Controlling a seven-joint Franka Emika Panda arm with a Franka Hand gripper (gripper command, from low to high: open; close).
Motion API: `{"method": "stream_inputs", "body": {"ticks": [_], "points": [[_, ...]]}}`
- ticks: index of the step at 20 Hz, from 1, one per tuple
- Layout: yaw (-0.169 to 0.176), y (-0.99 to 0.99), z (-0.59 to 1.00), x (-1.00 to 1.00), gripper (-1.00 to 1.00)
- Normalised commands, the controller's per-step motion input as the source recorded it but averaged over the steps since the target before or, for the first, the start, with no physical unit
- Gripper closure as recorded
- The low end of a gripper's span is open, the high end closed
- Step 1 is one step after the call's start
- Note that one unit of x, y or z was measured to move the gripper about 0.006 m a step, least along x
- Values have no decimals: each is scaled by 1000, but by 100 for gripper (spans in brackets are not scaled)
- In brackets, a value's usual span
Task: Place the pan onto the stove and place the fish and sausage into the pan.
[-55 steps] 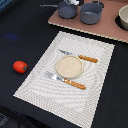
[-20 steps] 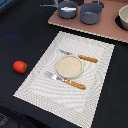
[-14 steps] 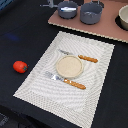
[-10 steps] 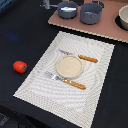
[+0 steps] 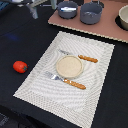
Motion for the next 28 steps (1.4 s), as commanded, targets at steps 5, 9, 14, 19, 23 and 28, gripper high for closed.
{"method": "stream_inputs", "body": {"ticks": [5,9,14,19,23,28], "points": [[59,-926,-11,192,-100],[89,-860,-129,302,-100],[80,-781,-331,314,-100],[23,-469,-451,256,-100],[10,-352,-450,133,-100],[0,-172,-429,5,-100]]}}
